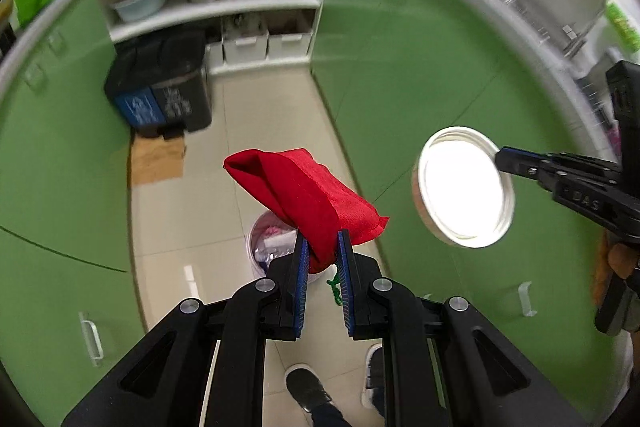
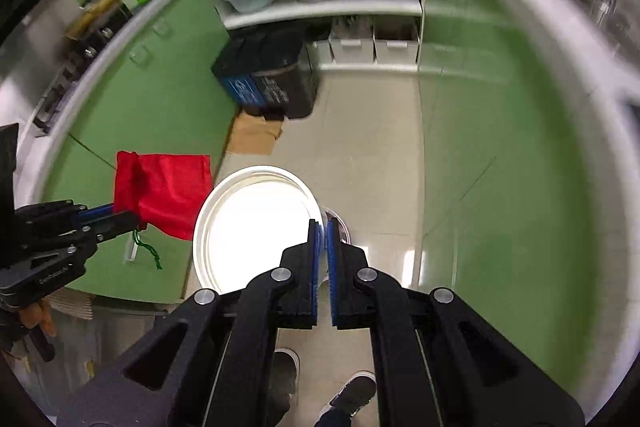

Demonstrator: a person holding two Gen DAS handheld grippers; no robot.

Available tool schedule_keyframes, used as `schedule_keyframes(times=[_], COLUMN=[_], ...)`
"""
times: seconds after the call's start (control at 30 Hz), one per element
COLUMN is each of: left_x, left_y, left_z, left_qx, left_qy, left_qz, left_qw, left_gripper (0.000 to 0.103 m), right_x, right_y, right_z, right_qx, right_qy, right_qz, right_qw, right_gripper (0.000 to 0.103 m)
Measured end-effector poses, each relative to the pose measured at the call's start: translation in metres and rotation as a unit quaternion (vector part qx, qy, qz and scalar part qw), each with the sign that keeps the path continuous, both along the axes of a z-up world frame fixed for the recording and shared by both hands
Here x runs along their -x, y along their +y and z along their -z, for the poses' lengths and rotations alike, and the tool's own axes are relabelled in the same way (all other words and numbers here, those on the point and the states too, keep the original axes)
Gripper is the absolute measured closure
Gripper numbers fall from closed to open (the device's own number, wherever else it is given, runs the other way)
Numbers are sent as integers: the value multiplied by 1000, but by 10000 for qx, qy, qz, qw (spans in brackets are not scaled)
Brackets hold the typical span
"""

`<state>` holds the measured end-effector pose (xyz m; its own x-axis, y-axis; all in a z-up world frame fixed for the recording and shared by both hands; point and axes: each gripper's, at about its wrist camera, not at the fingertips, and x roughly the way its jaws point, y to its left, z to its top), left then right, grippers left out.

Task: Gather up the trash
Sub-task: 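Carry the red pouch and white plate over the pink trash bin, then open both grippers to drop the pouch and plate into the bin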

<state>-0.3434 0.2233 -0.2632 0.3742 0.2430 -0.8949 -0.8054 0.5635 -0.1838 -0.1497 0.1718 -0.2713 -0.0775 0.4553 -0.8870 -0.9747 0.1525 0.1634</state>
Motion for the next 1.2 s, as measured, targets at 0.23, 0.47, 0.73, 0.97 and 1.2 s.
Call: schedule_keyframes(times=[0.23, 0.47, 0.73, 0.97, 1.2], left_x=[4, 7, 33, 66, 75], left_y=[31, 46, 52, 58, 56], left_z=[112, 159, 164, 163, 165], left_qx=[198, 150, 52, 5, -49], left_qy=[-46, -122, -122, -109, -27], left_qz=[-90, -289, -656, -976, -1090], left_qw=[9998, 9994, 9978, 9952, 9940], left_gripper=[87, 8, 7, 7, 7], right_x=[-5, -11, 8, 39, 50], right_y=[17, 29, 51, 85, 96], right_z=[104, 152, 185, 209, 212], right_qx=[272, 419, 552, 501, 362], right_qy=[-25, -81, -46, 121, -2], right_qz=[-22, -71, -369, -788, -780], right_qw=[9996, 9991, 9978, 9956, 9963], right_gripper=[99, 99, 99, 95, 5])
